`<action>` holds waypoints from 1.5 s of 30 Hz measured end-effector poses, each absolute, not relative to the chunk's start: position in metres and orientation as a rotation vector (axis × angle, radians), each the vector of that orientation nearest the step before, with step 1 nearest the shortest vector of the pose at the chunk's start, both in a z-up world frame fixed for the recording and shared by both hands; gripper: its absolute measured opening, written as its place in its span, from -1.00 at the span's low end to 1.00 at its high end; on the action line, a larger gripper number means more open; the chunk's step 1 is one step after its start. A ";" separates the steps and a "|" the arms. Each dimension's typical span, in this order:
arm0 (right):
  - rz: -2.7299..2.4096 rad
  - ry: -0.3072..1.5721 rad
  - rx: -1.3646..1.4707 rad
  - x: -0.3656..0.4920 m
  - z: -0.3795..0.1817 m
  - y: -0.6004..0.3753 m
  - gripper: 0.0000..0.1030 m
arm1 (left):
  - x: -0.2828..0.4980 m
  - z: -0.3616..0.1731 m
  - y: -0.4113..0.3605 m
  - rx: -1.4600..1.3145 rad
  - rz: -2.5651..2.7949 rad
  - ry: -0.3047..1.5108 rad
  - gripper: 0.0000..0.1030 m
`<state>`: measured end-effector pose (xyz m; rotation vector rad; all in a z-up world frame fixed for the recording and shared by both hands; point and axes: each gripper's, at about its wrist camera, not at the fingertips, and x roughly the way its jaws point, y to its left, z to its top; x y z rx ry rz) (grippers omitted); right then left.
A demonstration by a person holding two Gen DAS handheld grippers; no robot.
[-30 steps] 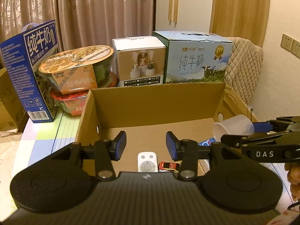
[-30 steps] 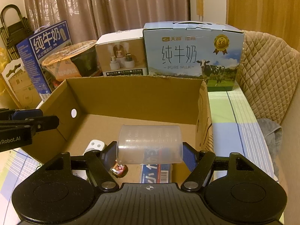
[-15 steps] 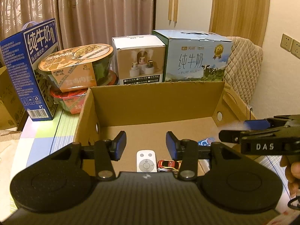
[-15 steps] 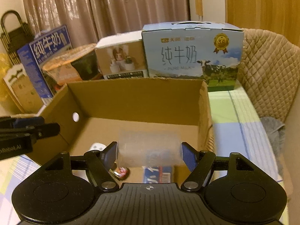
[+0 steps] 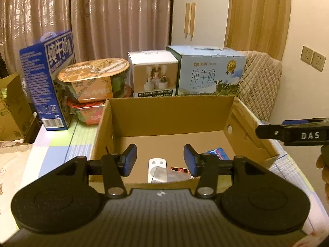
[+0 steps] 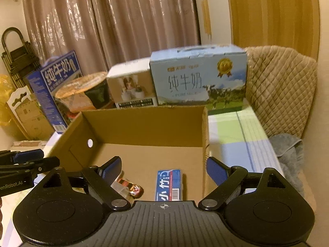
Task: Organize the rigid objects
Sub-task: 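Release the remote into the box with the left gripper while the right gripper releases the cup, then move both open grippers back toward the items on the table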
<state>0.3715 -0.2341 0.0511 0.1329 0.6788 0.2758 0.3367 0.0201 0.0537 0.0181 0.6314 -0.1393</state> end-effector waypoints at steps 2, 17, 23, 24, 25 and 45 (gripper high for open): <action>0.274 0.663 0.135 0.356 0.062 -0.237 0.68 | 0.323 0.063 0.021 0.014 -0.133 0.620 -0.07; 0.283 0.616 0.134 0.225 0.084 -0.258 0.69 | 0.203 0.079 0.030 -0.050 -0.098 0.602 0.40; 0.248 0.646 0.203 0.186 0.067 -0.278 0.69 | 0.163 0.067 0.032 -0.055 -0.081 0.602 0.58; 0.242 0.652 0.212 0.180 0.064 -0.281 0.69 | 0.157 0.065 0.031 -0.051 -0.079 0.603 0.62; 0.236 0.656 0.218 0.175 0.061 -0.284 0.69 | 0.152 0.062 0.031 -0.046 -0.076 0.604 0.66; 0.170 0.736 0.247 0.142 -0.017 -0.277 0.69 | 0.131 -0.013 0.038 0.013 -0.051 0.694 0.96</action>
